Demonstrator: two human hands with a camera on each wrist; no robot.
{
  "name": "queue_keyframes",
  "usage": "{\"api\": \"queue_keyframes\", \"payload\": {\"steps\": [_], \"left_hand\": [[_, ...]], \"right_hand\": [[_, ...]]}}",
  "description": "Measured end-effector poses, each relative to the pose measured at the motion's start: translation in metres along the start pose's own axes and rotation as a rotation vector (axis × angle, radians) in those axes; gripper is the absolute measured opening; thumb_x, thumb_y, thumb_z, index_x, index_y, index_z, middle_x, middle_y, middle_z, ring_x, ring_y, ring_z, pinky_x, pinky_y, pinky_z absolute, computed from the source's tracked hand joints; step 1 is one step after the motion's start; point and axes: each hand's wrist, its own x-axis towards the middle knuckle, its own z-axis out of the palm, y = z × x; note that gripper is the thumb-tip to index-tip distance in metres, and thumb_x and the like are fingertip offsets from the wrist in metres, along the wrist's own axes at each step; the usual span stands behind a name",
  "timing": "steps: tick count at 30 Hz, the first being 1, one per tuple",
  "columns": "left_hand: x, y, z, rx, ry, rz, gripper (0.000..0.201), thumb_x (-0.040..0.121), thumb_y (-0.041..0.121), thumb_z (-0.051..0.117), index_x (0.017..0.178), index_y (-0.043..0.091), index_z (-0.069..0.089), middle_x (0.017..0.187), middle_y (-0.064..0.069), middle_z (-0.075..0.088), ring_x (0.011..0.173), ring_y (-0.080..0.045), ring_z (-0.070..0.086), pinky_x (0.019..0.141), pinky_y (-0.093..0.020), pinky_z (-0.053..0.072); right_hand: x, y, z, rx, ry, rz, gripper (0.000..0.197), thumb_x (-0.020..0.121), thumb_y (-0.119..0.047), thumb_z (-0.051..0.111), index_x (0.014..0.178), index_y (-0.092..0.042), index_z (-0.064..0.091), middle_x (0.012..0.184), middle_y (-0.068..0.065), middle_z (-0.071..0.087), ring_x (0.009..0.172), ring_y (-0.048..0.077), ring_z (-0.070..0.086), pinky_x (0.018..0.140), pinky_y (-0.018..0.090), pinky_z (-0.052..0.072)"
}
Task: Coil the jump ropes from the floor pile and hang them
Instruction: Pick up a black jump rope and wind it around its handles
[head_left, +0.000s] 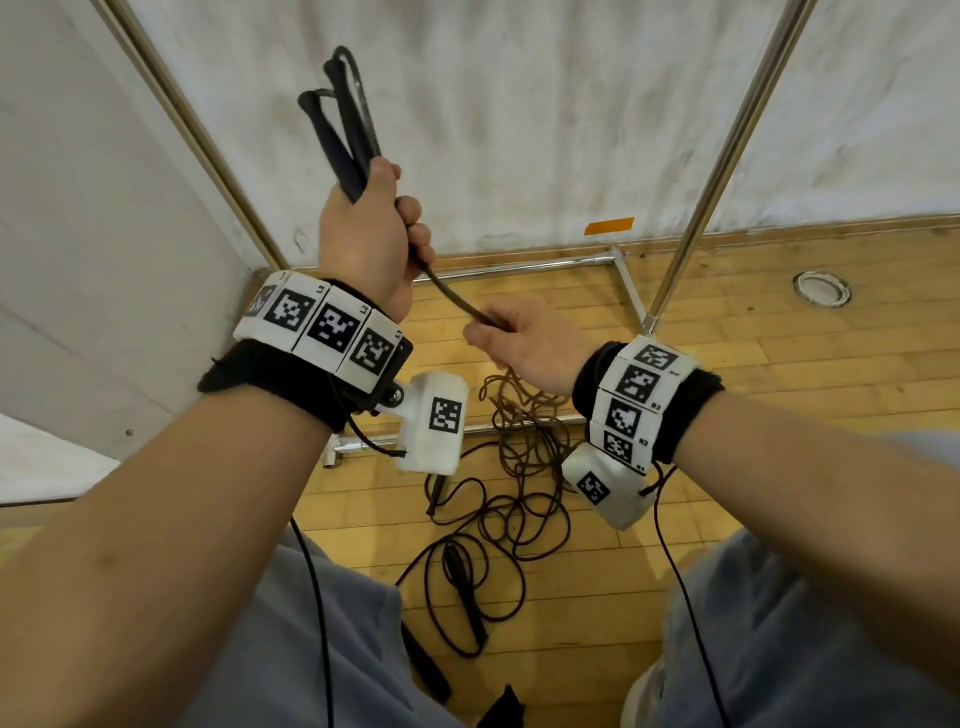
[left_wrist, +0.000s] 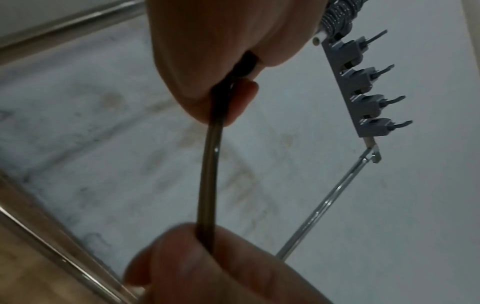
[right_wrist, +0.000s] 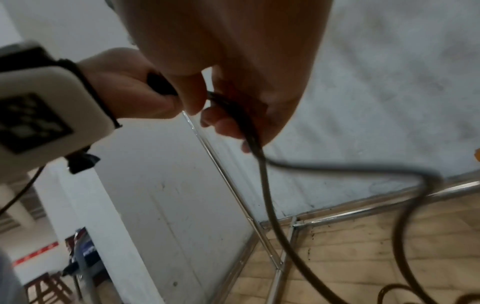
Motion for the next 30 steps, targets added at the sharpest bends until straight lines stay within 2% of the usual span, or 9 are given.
{"api": "queue_keyframes", "payload": {"steps": [5, 8, 12, 14, 17, 21, 25, 27, 30], "left_hand": [[0.016, 0.002, -0.013, 0.098, 0.159, 0.085, 0.014, 0.099, 0.025, 0.046, 0.098, 0.011, 0.050, 0.062, 0.002, 0.048, 0.038, -0.008, 0.035, 0.039, -0.021, 0.030], [0.027, 0.004, -0.024, 0.188, 0.217, 0.170, 0.015, 0.098, 0.024, 0.045, 0.097, 0.010, 0.052, 0.061, 0.002, 0.044, 0.041, -0.010, 0.041, 0.043, -0.023, 0.039], [0.040, 0.002, -0.047, 0.797, 0.253, 0.315, 0.028, 0.097, 0.029, 0.047, 0.109, 0.005, 0.057, 0.089, -0.010, 0.061, 0.070, -0.022, 0.060, 0.063, -0.033, 0.047], [0.038, -0.004, -0.055, 1.155, 0.175, 0.375, 0.031, 0.098, 0.030, 0.046, 0.115, 0.007, 0.057, 0.103, -0.012, 0.064, 0.088, -0.029, 0.059, 0.069, -0.033, 0.040], [0.031, -0.014, -0.056, 1.452, 0.017, 0.361, 0.033, 0.099, 0.032, 0.043, 0.119, 0.009, 0.054, 0.103, -0.015, 0.064, 0.086, -0.032, 0.057, 0.069, -0.035, 0.039], [0.019, -0.021, -0.050, 1.535, -0.247, 0.222, 0.050, 0.095, 0.059, 0.035, 0.103, 0.014, 0.057, 0.079, -0.003, 0.061, 0.067, -0.020, 0.057, 0.055, -0.029, 0.041], [-0.004, -0.028, -0.037, 1.582, -0.596, 0.181, 0.062, 0.076, 0.083, 0.023, 0.078, 0.028, 0.053, 0.066, 0.003, 0.057, 0.061, -0.014, 0.056, 0.051, -0.025, 0.037], [-0.012, -0.034, -0.032, 1.627, -0.680, 0.187, 0.046, 0.087, 0.070, 0.036, 0.086, 0.029, 0.056, 0.070, 0.004, 0.058, 0.065, -0.013, 0.056, 0.054, -0.027, 0.040], [-0.019, -0.039, -0.027, 1.620, -0.757, 0.175, 0.016, 0.096, 0.031, 0.045, 0.106, 0.026, 0.056, 0.082, 0.002, 0.058, 0.075, -0.014, 0.056, 0.062, -0.028, 0.042]], "right_hand": [[-0.002, 0.005, 0.000, -0.074, -0.073, 0.103, 0.031, 0.097, -0.037, 0.044, 0.073, -0.019, 0.050, 0.060, -0.004, 0.046, 0.058, 0.016, 0.047, 0.059, 0.029, 0.040], [-0.005, 0.006, -0.005, -0.266, -0.087, 0.064, 0.038, 0.099, -0.039, 0.039, 0.067, -0.019, 0.043, 0.058, -0.004, 0.042, 0.055, 0.015, 0.043, 0.052, 0.028, 0.034], [-0.006, 0.005, -0.023, -0.345, 0.037, -0.052, 0.026, 0.095, -0.036, 0.050, 0.072, -0.025, 0.050, 0.062, -0.008, 0.048, 0.056, 0.007, 0.044, 0.051, 0.023, 0.029], [-0.005, 0.005, -0.031, -0.325, 0.067, -0.080, 0.017, 0.094, -0.034, 0.053, 0.079, -0.024, 0.055, 0.064, -0.011, 0.049, 0.058, 0.004, 0.045, 0.052, 0.021, 0.029], [-0.004, 0.006, -0.041, -0.322, 0.156, -0.125, 0.020, 0.095, -0.034, 0.050, 0.083, -0.021, 0.059, 0.066, -0.012, 0.051, 0.060, 0.005, 0.047, 0.054, 0.019, 0.031], [-0.002, 0.009, -0.054, -0.350, 0.341, -0.149, 0.023, 0.097, -0.035, 0.045, 0.085, -0.022, 0.058, 0.066, -0.011, 0.052, 0.060, 0.002, 0.046, 0.053, 0.007, 0.034], [0.003, 0.010, -0.061, -0.326, 0.462, -0.139, 0.027, 0.097, -0.034, 0.047, 0.083, -0.015, 0.061, 0.061, -0.013, 0.048, 0.057, 0.003, 0.044, 0.050, 0.008, 0.028], [0.005, 0.010, -0.064, -0.297, 0.495, -0.144, 0.032, 0.096, -0.034, 0.048, 0.086, -0.009, 0.065, 0.062, -0.008, 0.051, 0.058, 0.008, 0.045, 0.052, 0.010, 0.029], [0.006, 0.010, -0.068, -0.273, 0.516, -0.124, 0.038, 0.094, -0.038, 0.049, 0.086, -0.005, 0.067, 0.074, 0.009, 0.062, 0.067, 0.021, 0.053, 0.056, 0.018, 0.035]]}}
